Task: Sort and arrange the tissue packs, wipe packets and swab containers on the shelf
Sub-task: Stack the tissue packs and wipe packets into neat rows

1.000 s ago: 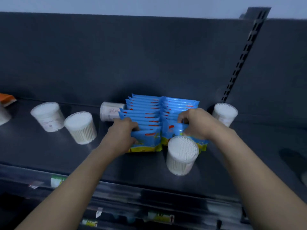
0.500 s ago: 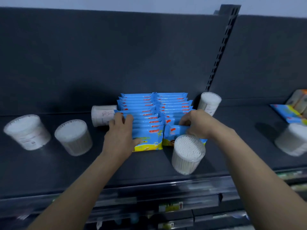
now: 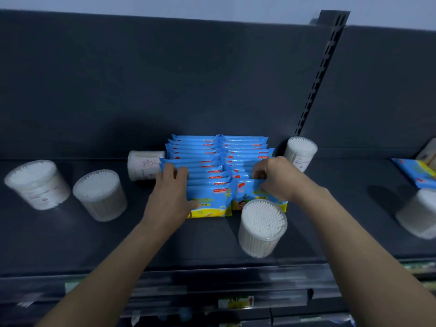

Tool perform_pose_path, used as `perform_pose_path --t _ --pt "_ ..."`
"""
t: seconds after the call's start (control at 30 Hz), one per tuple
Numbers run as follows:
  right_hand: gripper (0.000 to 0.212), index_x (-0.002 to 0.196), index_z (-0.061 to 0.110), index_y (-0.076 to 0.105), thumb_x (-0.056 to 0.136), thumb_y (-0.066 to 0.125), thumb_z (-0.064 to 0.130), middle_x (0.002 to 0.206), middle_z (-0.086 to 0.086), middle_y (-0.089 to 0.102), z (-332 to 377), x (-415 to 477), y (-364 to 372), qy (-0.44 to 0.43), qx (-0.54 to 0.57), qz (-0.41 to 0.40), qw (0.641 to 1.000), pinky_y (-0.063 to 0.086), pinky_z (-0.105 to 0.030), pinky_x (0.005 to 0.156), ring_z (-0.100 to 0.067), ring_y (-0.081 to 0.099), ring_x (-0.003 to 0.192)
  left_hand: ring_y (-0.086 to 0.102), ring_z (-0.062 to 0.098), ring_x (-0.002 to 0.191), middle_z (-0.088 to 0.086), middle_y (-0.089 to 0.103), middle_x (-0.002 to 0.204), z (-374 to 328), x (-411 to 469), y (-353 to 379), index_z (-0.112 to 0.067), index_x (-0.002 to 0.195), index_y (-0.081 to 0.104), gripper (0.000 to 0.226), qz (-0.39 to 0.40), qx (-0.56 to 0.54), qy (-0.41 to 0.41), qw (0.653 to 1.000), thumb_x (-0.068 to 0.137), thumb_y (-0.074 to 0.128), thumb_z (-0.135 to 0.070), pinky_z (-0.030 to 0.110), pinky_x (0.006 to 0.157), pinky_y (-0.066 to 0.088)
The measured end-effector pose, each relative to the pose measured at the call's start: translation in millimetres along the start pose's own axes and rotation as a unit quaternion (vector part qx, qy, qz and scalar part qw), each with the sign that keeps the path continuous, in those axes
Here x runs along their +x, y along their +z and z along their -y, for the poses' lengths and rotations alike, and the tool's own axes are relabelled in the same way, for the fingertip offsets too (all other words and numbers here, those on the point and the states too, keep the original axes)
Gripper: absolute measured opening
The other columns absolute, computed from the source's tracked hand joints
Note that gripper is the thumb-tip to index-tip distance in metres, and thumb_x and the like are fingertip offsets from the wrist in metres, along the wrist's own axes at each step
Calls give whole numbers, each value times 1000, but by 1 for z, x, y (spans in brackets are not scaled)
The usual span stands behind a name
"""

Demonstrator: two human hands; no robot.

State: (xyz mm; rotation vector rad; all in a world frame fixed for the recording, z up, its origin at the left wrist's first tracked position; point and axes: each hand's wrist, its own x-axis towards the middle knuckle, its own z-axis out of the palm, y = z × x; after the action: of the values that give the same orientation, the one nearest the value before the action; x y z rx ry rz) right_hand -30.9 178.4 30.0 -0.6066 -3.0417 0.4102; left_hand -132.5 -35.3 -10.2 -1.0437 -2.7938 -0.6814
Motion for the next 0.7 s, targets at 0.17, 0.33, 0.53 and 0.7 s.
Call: perform_pose_path --t 0.17,0.33,0.53,0.7 --pt "31 94 21 67 77 57 -2 92 3 61 -4 0 -5 -14 16 8 1000 52 -28 80 -17 60 88 38 25 111 4 33 123 -3 -3 0 -16 113 42 59 -3 25 -15 1000 69 78 -33 37 73 45" --pt "30 103 16 68 82 55 0 84 7 57 -2 -3 -11 -35 28 -4 999 44 -20 78 -12 55 85 39 25 111 5 35 122 -4 -6 -1 -15 114 43 62 -9 29 -14 999 67 79 -33 38 77 47" --pt "26 109 15 67 88 53 8 96 -2 67 15 -3 -23 -55 39 -56 996 45 -27 86 -19 60 96 44 30 108 8 43 121 -6 -11 -10 -14 121 47 69 -41 53 -15 998 66 77 -44 44 87 44" --pt "26 115 15 64 89 57 17 103 -3 67 42 1 -34 -92 34 -90 991 47 -34 88 -23 60 101 55 35 96 11 57 103 0 -10 -38 -9 105 59 32 -151 22 40 988 78 69 -22 46 80 46"
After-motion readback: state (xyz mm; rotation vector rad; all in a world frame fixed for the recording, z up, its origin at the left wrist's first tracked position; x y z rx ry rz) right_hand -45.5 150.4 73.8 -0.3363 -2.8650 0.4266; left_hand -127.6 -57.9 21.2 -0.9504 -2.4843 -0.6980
